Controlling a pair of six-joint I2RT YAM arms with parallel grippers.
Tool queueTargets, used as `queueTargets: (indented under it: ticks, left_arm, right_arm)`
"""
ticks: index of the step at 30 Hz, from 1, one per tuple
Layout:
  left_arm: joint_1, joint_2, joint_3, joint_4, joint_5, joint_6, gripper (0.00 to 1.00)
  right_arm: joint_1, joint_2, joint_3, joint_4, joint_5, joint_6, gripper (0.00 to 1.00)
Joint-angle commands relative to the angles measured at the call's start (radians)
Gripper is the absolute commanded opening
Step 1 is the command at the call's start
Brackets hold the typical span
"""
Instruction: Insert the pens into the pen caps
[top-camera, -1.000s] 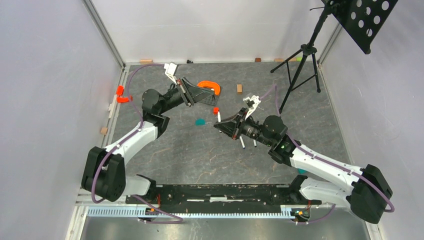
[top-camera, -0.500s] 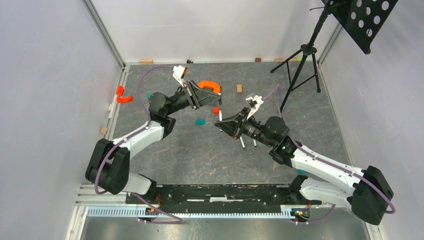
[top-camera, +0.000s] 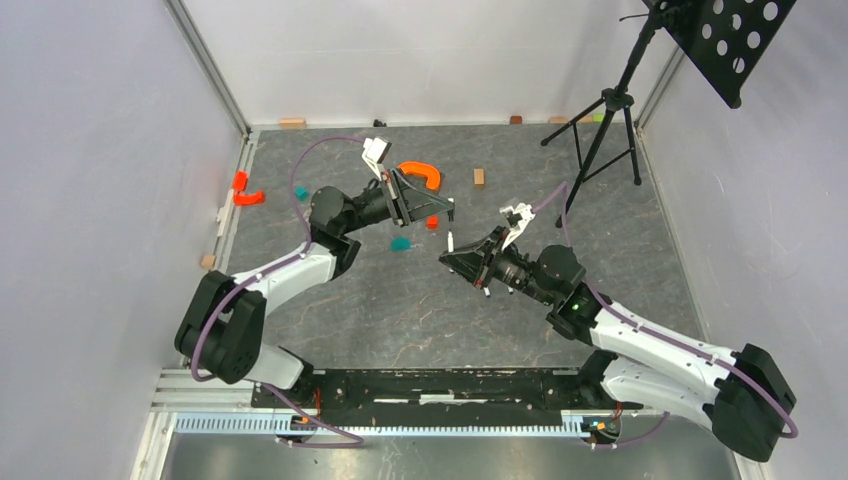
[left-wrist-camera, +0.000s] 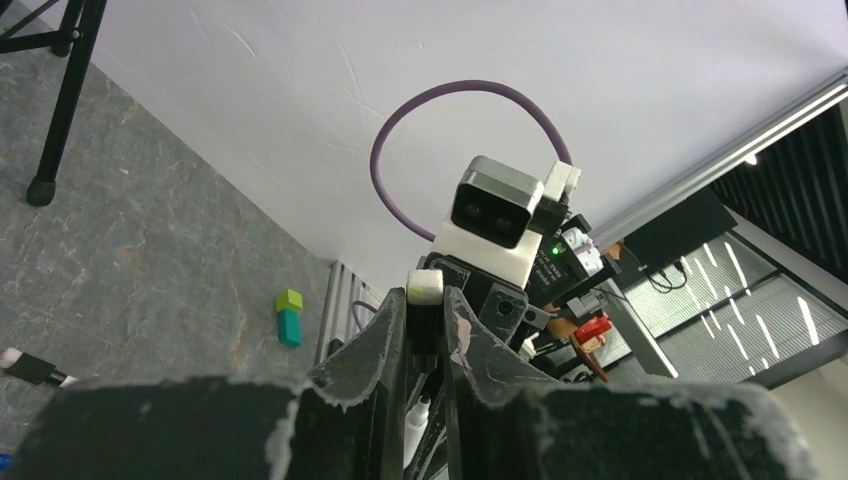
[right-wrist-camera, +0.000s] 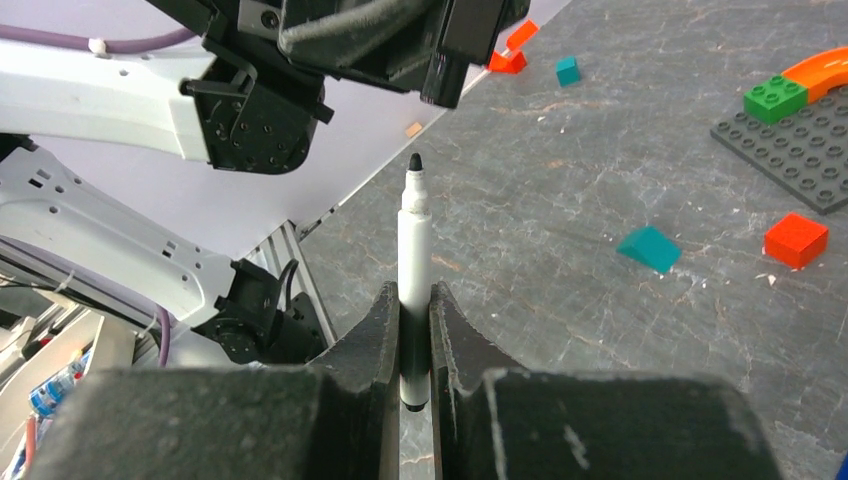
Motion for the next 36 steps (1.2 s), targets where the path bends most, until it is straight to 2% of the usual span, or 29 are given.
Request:
queueTargets:
  ticks: [1, 7, 36]
  left_arm:
    - [0.001, -0.024, 0.023, 0.011, 0.021, 0.032, 0.02]
    - [0.001, -0.047, 0.015, -0.013, 0.026, 0.078, 0.02]
    - [0.0, -0.067, 0.013, -0.019, 0.045, 0.121, 0.02]
  right_arm:
    - [0.011, 0.004, -0.008, 0.031, 0.0, 0.01, 0.0]
    - [0.021, -0.004, 0.013, 0.02, 0.019, 0.011, 0.0]
    - [0.025, -0.008, 0.094, -0.052, 0.07, -0.02, 0.0]
